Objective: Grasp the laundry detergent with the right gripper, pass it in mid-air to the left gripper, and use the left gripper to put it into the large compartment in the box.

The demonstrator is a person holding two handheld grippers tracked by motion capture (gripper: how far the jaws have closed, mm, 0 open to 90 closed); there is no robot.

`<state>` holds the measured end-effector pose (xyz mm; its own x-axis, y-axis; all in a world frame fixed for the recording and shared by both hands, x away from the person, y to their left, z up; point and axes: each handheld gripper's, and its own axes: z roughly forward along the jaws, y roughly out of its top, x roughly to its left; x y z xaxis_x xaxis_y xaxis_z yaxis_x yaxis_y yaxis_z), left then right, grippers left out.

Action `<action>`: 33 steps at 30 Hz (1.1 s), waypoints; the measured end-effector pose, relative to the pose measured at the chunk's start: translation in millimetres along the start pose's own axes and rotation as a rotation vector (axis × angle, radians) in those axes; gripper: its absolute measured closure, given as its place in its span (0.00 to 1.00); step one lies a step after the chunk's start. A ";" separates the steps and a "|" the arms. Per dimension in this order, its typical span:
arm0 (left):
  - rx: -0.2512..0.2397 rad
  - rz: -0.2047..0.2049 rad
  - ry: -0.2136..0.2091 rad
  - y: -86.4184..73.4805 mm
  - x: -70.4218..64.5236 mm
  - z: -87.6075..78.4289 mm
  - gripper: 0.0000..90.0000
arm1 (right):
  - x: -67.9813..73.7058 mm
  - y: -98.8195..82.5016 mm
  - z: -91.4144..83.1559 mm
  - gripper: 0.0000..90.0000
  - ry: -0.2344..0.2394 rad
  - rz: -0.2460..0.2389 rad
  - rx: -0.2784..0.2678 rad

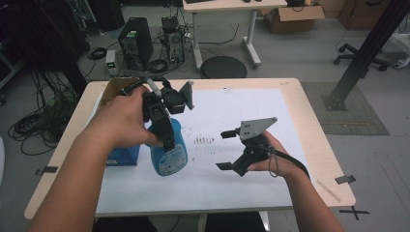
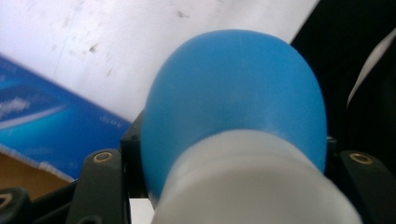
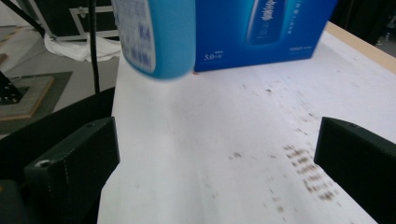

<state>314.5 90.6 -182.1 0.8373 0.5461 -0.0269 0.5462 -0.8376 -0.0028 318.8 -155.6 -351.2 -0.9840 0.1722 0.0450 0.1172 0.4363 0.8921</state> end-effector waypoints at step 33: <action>-0.056 -0.700 0.070 -60.6 102.8 -80.9 0.43 | -12.7 2.4 -41.4 0.01 -0.130 -0.014 0.118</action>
<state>369.4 198.5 -103.8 0.2876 0.9574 0.0266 0.9559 -0.2887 0.0549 326.1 -193.4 -331.0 -0.9610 0.2748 -0.0323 0.1262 0.5391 0.8328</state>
